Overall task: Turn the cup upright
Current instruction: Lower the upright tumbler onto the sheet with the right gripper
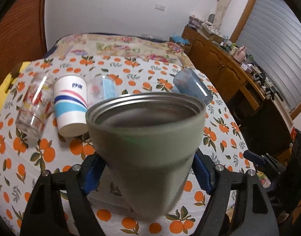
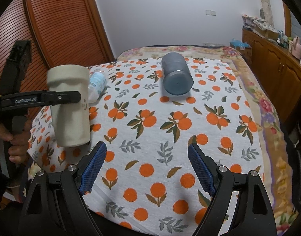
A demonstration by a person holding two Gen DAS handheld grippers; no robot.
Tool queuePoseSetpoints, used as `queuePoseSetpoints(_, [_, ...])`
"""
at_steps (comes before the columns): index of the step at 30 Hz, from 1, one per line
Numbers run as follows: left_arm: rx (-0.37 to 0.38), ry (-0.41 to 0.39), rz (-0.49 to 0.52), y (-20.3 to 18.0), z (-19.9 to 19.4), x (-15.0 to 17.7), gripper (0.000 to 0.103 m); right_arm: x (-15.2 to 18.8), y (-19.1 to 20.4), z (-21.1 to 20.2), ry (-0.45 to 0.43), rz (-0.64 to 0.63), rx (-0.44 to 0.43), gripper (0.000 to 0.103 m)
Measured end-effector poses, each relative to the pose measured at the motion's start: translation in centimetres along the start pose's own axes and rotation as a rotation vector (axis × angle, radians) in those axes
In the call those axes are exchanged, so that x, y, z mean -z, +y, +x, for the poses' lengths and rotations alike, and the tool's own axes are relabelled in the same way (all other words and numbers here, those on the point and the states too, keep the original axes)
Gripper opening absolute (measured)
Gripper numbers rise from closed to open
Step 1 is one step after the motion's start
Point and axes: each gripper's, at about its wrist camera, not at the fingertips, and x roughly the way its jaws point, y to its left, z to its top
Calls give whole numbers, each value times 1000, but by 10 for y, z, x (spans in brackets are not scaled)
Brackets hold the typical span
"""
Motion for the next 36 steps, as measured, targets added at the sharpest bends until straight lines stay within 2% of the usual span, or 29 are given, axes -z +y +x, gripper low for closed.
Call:
queuePoseSetpoints(5, [-36, -42, 75, -11, -5, 6, 78, -1, -2, 2, -8, 5, 13, 87])
queuePoseSetpoints(14, [-53, -79, 132, -17, 1, 12, 78, -1, -1, 8, -45, -3, 55, 87])
queuePoseSetpoints(23, [-63, -126, 138, -19, 0, 18, 78, 1, -2, 8, -64, 19, 72, 87])
queuePoseSetpoints(36, [-85, -134, 173, -34, 2, 26, 80, 1, 2, 6, -74, 28, 61, 87])
